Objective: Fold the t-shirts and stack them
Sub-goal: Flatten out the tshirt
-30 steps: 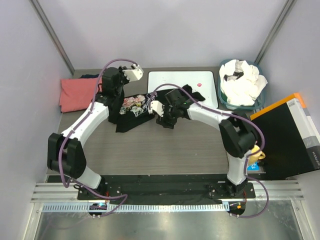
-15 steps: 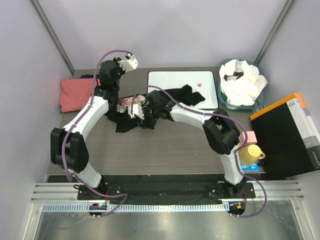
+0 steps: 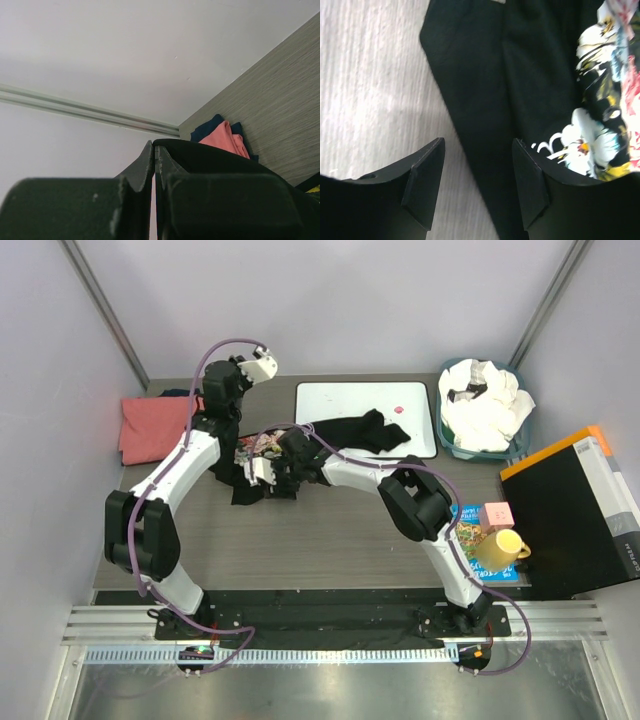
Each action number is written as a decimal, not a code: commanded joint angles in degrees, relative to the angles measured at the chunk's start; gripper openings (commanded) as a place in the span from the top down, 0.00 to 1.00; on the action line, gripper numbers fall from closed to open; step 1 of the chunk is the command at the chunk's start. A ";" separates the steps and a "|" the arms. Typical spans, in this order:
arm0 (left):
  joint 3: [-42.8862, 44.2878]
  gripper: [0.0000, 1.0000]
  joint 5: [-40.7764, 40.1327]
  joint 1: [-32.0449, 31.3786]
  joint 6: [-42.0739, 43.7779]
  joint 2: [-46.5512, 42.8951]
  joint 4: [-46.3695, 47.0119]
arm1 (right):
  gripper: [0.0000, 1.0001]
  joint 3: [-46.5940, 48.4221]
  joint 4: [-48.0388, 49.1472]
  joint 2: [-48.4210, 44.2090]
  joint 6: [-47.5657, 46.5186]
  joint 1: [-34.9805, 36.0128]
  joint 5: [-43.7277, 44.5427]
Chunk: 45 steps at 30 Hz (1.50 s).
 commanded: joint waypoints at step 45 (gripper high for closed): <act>9.07 1.00 2.33 5.57 11.52 -7.93 21.31 | 0.99 -17.12 46.07 -44.83 -22.13 -33.33 39.18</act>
